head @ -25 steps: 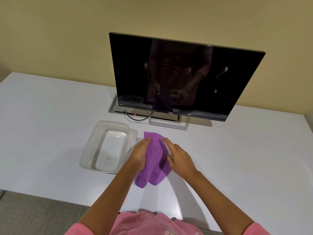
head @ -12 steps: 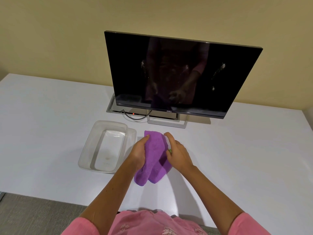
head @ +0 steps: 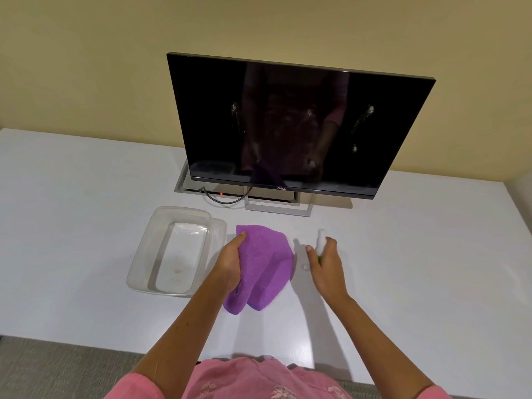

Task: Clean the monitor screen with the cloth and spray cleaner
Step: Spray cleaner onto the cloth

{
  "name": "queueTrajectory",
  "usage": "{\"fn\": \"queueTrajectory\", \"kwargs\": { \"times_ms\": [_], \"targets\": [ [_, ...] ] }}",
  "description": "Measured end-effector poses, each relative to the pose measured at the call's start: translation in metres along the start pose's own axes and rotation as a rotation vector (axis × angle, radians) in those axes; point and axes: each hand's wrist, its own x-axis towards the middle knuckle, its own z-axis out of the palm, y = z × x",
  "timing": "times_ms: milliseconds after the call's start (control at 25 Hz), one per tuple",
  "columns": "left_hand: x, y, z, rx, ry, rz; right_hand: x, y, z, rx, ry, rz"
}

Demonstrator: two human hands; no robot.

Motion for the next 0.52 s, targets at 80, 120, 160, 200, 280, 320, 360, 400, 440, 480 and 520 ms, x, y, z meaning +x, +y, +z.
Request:
{"fn": "queueTrajectory", "kwargs": {
  "times_ms": [80,120,160,200,280,320,360,400,440,480,520],
  "targets": [
    [-0.001,-0.003,0.0,-0.004,0.015,0.0,0.007,0.007,-0.011,0.066,0.061,0.011],
    [-0.001,-0.004,0.0,-0.002,0.022,0.002,0.01,0.011,-0.017,0.095,0.089,0.01],
    [-0.001,-0.005,-0.001,0.001,0.028,0.004,0.012,0.014,-0.023,0.12,0.111,0.019],
    [-0.002,-0.007,-0.001,0.002,0.032,0.005,0.014,0.018,-0.028,0.137,0.13,0.037],
    [-0.002,-0.009,-0.003,-0.015,0.027,0.003,0.015,0.027,-0.036,0.152,0.164,0.073],
    [-0.002,-0.009,-0.004,-0.032,0.021,-0.007,0.014,0.031,-0.039,0.153,0.178,0.082],
    [-0.003,-0.009,-0.004,-0.05,0.013,-0.021,0.013,0.035,-0.041,0.153,0.188,0.087],
    [-0.003,-0.009,-0.005,-0.057,0.004,-0.034,0.012,0.039,-0.043,0.155,0.193,0.091],
    [-0.003,-0.009,-0.005,-0.058,-0.005,-0.046,0.01,0.043,-0.045,0.157,0.195,0.095],
    [-0.005,-0.01,-0.006,-0.061,-0.003,-0.061,0.008,0.046,-0.045,0.16,0.194,0.096],
    [-0.007,-0.01,-0.006,-0.08,0.004,-0.081,0.006,0.049,-0.046,0.166,0.194,0.099]
  ]
}}
